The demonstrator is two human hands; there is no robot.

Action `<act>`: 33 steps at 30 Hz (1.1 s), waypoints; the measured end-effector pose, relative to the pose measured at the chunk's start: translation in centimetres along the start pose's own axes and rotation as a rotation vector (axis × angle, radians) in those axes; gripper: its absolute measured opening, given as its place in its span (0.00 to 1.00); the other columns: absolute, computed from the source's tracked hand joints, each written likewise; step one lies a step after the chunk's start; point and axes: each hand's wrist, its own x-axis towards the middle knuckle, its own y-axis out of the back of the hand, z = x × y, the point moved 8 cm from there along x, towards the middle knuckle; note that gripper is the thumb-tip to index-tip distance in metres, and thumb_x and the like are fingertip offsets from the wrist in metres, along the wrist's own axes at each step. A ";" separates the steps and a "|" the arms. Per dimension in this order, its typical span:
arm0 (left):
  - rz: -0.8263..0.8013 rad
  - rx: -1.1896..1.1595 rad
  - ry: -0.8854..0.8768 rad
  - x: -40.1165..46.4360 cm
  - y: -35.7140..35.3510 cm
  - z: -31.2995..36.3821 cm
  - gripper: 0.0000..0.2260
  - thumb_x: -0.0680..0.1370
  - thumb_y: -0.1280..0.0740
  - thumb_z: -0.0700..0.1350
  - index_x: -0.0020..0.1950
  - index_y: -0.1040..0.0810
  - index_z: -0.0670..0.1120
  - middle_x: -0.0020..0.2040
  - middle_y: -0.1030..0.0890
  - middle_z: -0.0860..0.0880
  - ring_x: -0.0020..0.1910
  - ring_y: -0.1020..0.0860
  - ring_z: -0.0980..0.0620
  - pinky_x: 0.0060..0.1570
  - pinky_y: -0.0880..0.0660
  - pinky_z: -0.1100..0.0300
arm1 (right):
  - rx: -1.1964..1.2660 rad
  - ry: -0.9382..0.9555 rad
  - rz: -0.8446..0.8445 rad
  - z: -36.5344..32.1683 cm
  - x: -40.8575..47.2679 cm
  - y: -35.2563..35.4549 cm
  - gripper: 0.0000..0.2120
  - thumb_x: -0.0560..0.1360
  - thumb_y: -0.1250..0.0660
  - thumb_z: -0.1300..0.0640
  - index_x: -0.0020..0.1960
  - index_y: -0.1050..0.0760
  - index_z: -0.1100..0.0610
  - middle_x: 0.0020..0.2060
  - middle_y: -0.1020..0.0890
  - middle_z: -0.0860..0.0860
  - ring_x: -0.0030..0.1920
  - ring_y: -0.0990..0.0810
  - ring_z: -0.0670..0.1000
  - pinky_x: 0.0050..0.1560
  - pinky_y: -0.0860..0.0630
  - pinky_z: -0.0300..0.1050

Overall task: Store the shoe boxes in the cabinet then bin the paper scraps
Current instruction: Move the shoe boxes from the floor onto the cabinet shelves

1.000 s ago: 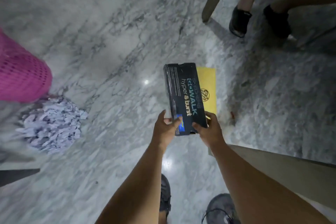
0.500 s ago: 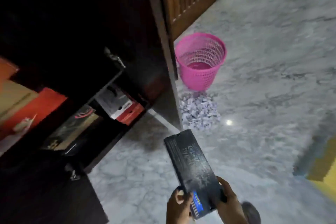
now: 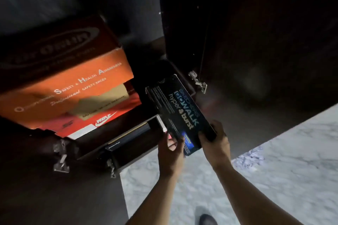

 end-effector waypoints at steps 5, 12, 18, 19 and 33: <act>0.077 -0.087 -0.092 9.1 0.2 2.9 0.24 0.78 0.28 0.39 0.71 0.30 0.51 0.53 0.19 0.44 0.42 0.18 0.61 0.37 0.23 0.68 | 0.052 0.183 -0.022 -4.1 7.0 -5.8 0.21 0.72 0.25 0.66 0.65 0.22 0.59 0.57 0.17 0.59 0.45 0.23 0.27 0.42 0.32 0.20; 0.194 0.003 -0.152 17.5 0.9 3.5 0.19 0.80 0.31 0.46 0.71 0.27 0.53 0.46 0.18 0.51 0.34 0.21 0.60 0.34 0.26 0.66 | -0.036 0.301 -0.348 -6.0 14.3 -13.8 0.34 0.73 0.35 0.35 0.77 0.40 0.34 0.77 0.32 0.50 0.75 0.31 0.47 0.74 0.34 0.43; 0.146 0.156 -0.091 21.8 0.5 3.4 0.24 0.80 0.33 0.54 0.76 0.31 0.56 0.59 0.18 0.47 0.51 0.17 0.45 0.44 0.19 0.61 | -0.097 0.277 -0.397 -7.5 17.9 -16.2 0.33 0.75 0.37 0.33 0.77 0.46 0.28 0.76 0.31 0.55 0.73 0.29 0.55 0.70 0.27 0.54; 0.146 0.168 -0.084 22.1 0.5 3.5 0.24 0.79 0.34 0.56 0.75 0.33 0.64 0.62 0.19 0.46 0.54 0.17 0.43 0.50 0.18 0.53 | -0.111 0.268 -0.401 -7.4 18.3 -16.6 0.33 0.75 0.38 0.33 0.77 0.47 0.28 0.75 0.31 0.56 0.73 0.28 0.57 0.69 0.27 0.56; 0.103 0.272 0.158 11.3 3.6 -6.1 0.18 0.66 0.40 0.75 0.48 0.23 0.67 0.50 0.15 0.48 0.50 0.15 0.44 0.53 0.19 0.38 | -0.148 0.239 -0.117 -4.4 8.1 -5.9 0.25 0.79 0.39 0.43 0.73 0.27 0.52 0.61 0.21 0.56 0.58 0.19 0.58 0.59 0.22 0.52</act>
